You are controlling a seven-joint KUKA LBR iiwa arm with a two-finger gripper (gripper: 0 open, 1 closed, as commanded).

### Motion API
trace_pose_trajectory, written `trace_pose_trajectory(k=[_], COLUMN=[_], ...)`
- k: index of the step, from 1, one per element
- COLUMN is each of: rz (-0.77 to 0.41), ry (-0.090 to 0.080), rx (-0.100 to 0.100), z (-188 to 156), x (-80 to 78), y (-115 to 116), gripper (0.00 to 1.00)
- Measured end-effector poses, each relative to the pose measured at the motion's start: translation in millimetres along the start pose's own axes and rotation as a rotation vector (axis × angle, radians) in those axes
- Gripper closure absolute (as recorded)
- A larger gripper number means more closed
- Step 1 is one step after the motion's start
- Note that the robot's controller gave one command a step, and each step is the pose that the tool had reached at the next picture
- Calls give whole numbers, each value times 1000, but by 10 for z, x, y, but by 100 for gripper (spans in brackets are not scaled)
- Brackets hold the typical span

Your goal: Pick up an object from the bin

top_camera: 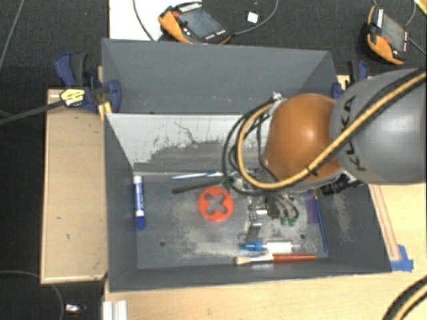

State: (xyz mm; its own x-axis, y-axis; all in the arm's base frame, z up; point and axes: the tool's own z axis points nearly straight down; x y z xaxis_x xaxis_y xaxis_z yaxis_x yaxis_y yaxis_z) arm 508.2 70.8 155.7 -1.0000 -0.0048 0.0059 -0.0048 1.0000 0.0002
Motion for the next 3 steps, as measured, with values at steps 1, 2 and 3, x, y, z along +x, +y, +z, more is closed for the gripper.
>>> trace_pose_trajectory(k=[1, 2, 3], rz=[4, 189, 101], ry=[-8, -9, -15], rx=[-1, -3, -2], z=[-42, 859, 103], x=[-18, -731, -797], y=[-4, 151, -68], gripper=[0, 0, 0])
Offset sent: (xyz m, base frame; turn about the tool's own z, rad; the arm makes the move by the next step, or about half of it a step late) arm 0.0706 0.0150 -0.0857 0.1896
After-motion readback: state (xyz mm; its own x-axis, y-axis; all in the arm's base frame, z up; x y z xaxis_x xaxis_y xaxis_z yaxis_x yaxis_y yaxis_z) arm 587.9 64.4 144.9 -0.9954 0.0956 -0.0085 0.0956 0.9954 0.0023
